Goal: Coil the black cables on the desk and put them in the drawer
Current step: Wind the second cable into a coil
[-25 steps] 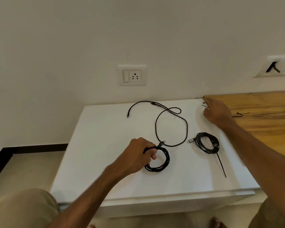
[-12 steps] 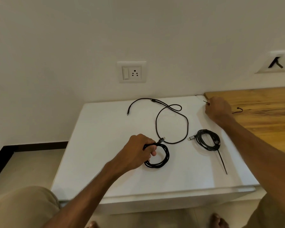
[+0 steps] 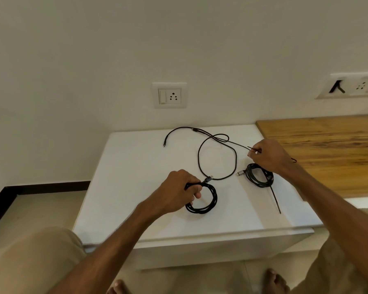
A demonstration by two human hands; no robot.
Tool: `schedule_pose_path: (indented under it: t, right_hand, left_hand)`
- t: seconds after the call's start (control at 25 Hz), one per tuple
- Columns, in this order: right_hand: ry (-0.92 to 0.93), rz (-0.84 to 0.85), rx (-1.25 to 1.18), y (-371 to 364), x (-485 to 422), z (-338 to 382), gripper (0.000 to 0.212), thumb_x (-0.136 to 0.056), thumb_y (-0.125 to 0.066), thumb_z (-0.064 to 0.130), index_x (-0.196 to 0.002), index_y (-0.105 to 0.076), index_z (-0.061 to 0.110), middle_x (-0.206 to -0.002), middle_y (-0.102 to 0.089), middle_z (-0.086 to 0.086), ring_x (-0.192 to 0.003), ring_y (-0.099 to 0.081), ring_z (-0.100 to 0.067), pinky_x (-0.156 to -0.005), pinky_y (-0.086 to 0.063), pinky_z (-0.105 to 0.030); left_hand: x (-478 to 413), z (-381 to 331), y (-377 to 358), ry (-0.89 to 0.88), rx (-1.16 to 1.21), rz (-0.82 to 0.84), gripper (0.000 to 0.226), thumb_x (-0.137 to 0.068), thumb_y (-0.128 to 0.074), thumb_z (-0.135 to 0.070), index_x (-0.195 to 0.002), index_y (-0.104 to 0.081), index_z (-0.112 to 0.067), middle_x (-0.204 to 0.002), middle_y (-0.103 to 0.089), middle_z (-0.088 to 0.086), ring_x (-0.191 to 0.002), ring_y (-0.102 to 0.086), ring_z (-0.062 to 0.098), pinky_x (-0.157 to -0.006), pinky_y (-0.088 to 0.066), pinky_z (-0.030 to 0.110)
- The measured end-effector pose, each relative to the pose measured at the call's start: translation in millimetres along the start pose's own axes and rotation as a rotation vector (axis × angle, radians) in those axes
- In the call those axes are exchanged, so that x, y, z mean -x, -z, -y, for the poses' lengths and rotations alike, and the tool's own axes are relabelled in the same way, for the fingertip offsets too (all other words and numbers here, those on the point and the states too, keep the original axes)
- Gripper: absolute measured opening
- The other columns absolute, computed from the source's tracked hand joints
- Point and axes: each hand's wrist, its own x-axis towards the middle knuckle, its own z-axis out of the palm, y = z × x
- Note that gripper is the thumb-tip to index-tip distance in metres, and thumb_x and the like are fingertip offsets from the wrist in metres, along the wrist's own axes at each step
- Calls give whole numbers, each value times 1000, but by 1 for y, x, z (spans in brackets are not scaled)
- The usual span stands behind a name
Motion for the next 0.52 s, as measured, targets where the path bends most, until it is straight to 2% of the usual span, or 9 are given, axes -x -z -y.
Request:
schedule_pose_path:
  t: [0.08,0.2,0.28,0.36,0.44,0.52]
  right_hand:
    - [-59,-54,37,-1,-1,-11,31,-92,-66,15,-62,-67,12,-52,-56,1,-48,-51,-14,-50,-40,-24]
    - [-92,-72,29,-3,-2,-21,13,-89,-72,22,-89,-79,11,-76,-69,-2,-72,-65,-19,-64,-52,-30]
    - [-61,-55,35,0,0,-14,17,-90,-72,28,-87,-77,13,-80,-68,-3,-76,-64,-21,-66,-48,-30]
    - [-5,-34,21,9,6,5,35,-97,-59,32,-77,-73,6,-76,-72,-13,-69,-66,-30,-61,-46,-34]
    - [6,-19,-166,25,20,34,41,-100,-46,24,-82,-77,5,-73,-71,-19,-65,-65,-30,-60,-45,-34]
    - [-61,111,-497,37,45,66,39,-98,-43,14,-85,-79,6,-65,-60,-7,-55,-50,-15,-55,-38,-30]
  left_hand:
    - [1,-1,-1,-9,-6,4,25,-100,-55,-14,-80,-67,-23,-76,-72,-9,-56,-64,0,-62,-53,13]
    - [1,-2,-2,1,28,-6,27,-100,-56,-12,-79,-68,-22,-72,-71,-10,-56,-65,2,-61,-53,12]
    - [-1,0,-2,34,82,-26,24,-100,-57,-11,-82,-71,-18,-72,-71,-9,-56,-66,4,-62,-55,15]
    - [-5,3,-2,70,146,-51,22,-100,-57,-10,-86,-74,-10,-75,-73,-5,-58,-67,7,-64,-58,22]
    - [-9,6,-2,95,193,-88,22,-100,-57,-10,-90,-76,-5,-77,-74,-2,-59,-67,8,-67,-62,27]
    - [-10,7,0,109,218,-131,21,-101,-58,-11,-91,-76,-6,-76,-74,-2,-59,-67,8,-69,-63,29]
